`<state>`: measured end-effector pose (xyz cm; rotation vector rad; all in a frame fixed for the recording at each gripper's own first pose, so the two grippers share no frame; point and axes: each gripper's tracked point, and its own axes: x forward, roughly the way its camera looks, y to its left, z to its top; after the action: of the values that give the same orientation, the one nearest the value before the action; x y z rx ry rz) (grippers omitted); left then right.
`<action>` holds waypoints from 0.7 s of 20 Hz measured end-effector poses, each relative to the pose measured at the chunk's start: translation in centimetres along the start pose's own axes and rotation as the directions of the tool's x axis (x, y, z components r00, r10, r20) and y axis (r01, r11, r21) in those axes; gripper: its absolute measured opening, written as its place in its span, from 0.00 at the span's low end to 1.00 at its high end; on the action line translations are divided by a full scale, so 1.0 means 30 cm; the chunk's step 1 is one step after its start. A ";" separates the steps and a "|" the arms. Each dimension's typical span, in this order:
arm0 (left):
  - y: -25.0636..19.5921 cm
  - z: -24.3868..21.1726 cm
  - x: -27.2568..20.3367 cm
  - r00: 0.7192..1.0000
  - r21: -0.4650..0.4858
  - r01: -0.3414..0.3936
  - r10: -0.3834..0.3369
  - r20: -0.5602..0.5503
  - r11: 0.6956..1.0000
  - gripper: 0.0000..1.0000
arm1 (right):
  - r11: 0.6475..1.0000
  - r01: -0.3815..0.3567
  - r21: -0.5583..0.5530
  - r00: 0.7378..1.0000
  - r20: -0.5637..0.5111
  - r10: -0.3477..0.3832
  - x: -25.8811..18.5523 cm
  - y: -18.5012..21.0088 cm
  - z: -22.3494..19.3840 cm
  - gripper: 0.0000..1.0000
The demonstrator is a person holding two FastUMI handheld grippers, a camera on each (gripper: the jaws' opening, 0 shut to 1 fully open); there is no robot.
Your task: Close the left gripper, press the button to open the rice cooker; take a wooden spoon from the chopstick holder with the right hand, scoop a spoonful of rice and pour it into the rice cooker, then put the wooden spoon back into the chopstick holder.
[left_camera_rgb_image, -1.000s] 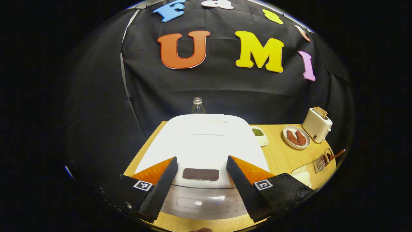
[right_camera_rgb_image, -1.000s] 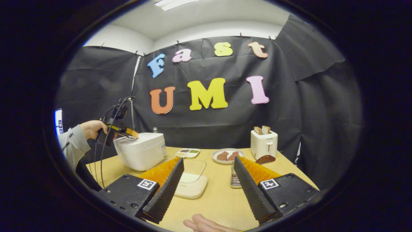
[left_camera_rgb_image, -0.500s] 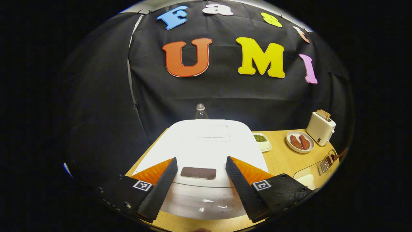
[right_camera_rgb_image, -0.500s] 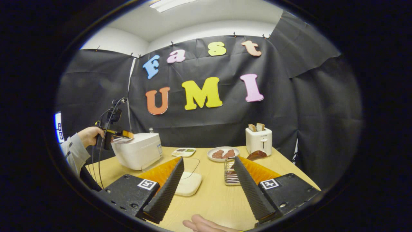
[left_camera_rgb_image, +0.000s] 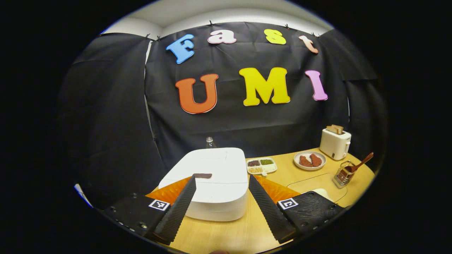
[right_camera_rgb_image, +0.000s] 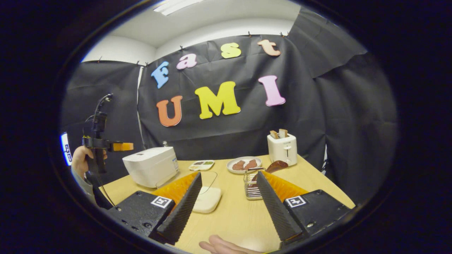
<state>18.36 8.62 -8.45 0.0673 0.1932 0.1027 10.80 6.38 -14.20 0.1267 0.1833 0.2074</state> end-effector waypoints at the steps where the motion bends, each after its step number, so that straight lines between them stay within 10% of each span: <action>1: -0.006 0.007 -0.038 1.000 -0.029 0.002 -0.002 0.023 1.000 0.96 | 1.000 0.018 0.000 1.000 0.008 -0.018 0.002 -0.019 0.008 1.00; 14: -0.116 0.068 -0.393 0.975 -0.072 0.079 -0.062 0.214 0.994 0.94 | 0.992 0.097 -0.085 0.992 0.093 -0.089 -0.028 -0.002 0.180 1.00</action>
<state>7.58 3.77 -4.50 -0.0087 -0.0221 0.0319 11.06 5.56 -8.81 0.0381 0.0906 0.1166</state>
